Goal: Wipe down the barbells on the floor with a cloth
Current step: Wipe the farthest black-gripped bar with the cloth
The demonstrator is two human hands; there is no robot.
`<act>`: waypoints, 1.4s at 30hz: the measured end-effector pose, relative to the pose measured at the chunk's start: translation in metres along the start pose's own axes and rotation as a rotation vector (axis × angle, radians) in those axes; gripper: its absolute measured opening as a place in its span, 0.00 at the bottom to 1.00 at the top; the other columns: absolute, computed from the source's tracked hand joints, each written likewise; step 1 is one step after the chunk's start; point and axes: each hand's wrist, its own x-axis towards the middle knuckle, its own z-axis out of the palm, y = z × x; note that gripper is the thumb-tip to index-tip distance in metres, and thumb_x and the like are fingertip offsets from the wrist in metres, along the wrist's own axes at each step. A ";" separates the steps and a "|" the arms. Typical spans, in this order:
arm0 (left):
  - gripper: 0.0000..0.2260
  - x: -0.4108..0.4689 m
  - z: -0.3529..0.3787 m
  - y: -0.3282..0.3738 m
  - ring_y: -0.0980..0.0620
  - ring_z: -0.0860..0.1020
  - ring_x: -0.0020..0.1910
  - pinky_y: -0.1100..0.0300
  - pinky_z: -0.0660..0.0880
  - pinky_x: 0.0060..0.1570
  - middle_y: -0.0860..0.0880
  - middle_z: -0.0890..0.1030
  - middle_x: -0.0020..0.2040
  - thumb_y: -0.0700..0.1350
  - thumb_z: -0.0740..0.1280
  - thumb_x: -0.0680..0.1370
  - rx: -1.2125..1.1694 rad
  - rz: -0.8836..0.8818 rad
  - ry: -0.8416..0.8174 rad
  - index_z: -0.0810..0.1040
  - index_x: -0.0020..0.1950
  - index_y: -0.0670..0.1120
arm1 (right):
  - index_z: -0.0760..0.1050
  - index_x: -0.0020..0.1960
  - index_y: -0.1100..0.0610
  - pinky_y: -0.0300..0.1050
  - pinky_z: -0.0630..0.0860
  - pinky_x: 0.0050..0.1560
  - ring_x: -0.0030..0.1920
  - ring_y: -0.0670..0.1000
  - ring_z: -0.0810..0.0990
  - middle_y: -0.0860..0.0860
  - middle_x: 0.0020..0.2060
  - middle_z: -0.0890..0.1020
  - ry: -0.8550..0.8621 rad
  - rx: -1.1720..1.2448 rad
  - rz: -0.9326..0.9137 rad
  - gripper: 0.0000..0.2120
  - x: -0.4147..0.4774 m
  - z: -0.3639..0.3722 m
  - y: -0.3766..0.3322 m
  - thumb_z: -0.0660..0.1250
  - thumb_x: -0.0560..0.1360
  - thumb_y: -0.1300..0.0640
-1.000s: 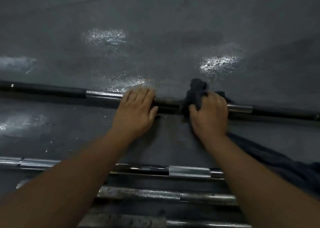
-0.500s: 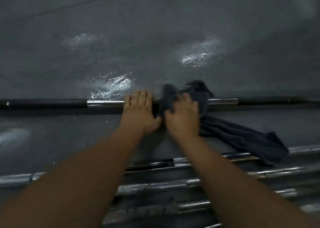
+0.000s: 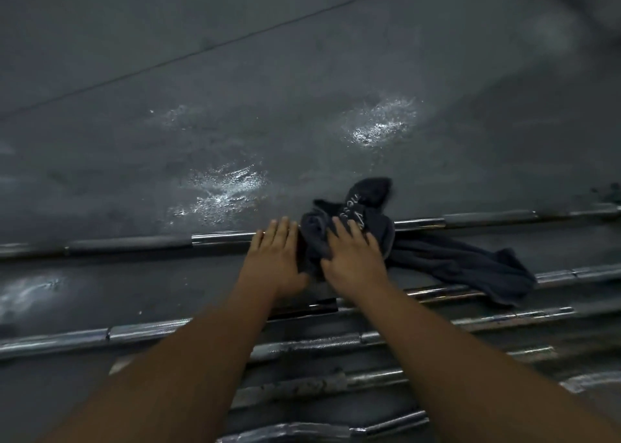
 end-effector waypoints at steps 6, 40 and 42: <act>0.43 -0.063 -0.018 -0.006 0.50 0.42 0.80 0.51 0.42 0.77 0.47 0.42 0.82 0.58 0.64 0.76 0.029 -0.090 0.007 0.42 0.81 0.46 | 0.51 0.80 0.48 0.61 0.47 0.76 0.79 0.57 0.46 0.49 0.81 0.49 -0.113 0.127 0.145 0.31 0.006 -0.012 -0.036 0.55 0.80 0.45; 0.38 0.056 -0.008 -0.099 0.52 0.49 0.79 0.48 0.45 0.75 0.52 0.53 0.81 0.66 0.56 0.75 -0.050 0.014 0.319 0.50 0.81 0.53 | 0.74 0.67 0.53 0.62 0.58 0.72 0.70 0.61 0.68 0.55 0.67 0.73 0.407 -0.057 -0.090 0.31 0.087 0.013 -0.031 0.51 0.74 0.36; 0.37 0.074 -0.038 -0.109 0.52 0.48 0.80 0.49 0.45 0.76 0.52 0.51 0.81 0.63 0.60 0.76 -0.093 0.019 0.274 0.51 0.81 0.51 | 0.77 0.56 0.57 0.58 0.70 0.60 0.56 0.62 0.76 0.58 0.54 0.79 0.465 -0.033 -0.093 0.24 0.108 -0.003 -0.005 0.55 0.74 0.40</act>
